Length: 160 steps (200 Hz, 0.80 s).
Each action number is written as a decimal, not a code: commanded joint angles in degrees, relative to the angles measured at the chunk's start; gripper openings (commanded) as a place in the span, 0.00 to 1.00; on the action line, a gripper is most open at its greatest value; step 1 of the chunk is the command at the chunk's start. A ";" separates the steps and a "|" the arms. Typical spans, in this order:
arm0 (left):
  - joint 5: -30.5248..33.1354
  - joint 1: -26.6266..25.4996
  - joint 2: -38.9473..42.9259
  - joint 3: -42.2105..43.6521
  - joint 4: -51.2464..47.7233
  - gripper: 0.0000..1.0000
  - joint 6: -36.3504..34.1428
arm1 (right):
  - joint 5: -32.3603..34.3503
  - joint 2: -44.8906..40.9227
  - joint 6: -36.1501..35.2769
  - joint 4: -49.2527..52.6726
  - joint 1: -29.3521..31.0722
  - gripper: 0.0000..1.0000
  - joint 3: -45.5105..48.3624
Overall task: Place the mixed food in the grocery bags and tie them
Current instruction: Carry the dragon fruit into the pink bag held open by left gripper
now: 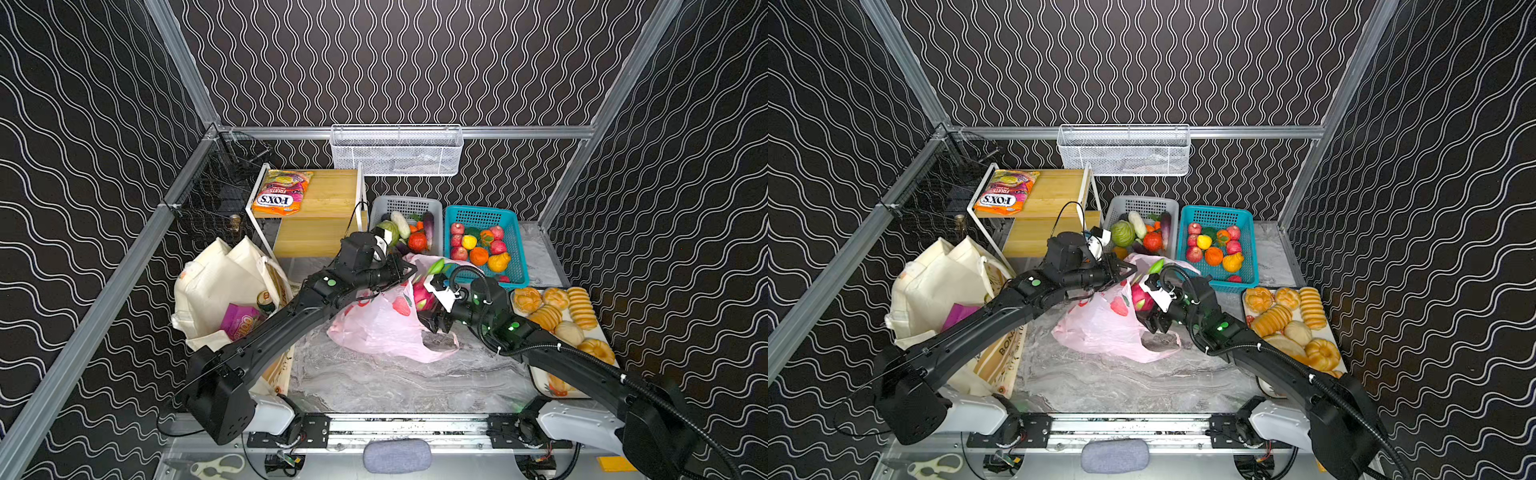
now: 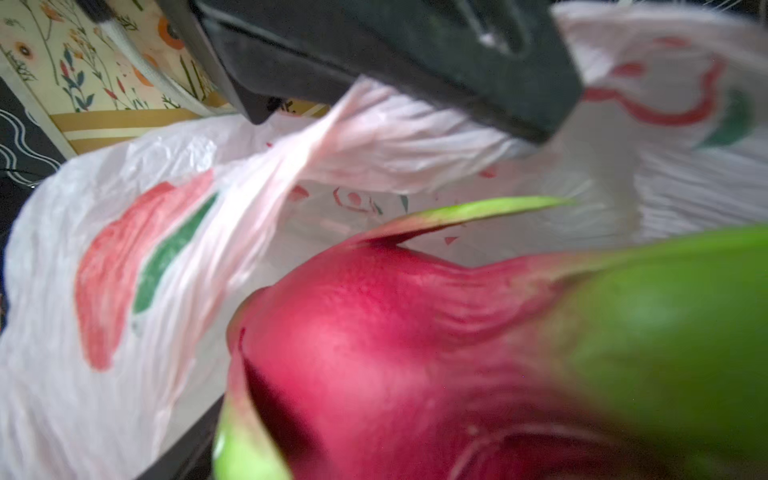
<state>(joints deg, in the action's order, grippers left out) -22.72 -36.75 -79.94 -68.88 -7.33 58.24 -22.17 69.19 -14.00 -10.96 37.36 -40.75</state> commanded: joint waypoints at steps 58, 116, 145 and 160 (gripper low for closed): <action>0.92 0.36 2.20 1.76 5.36 0.00 2.12 | 2.62 2.33 0.63 2.57 -0.54 0.93 -2.74; 0.08 2.39 2.84 5.37 8.98 0.00 5.72 | 1.83 -0.14 -1.80 10.31 -0.88 1.00 -5.21; -1.88 2.83 2.10 6.30 12.20 0.00 7.83 | 0.92 -0.09 -1.64 11.44 -0.88 1.00 -5.94; -3.19 2.89 1.30 5.72 12.61 0.00 7.86 | 0.40 0.72 -1.72 10.78 -0.86 1.00 -6.11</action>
<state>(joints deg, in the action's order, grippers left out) -23.35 -34.06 -77.87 -62.70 0.38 64.53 -20.38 69.21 -14.55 -1.02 36.53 -46.09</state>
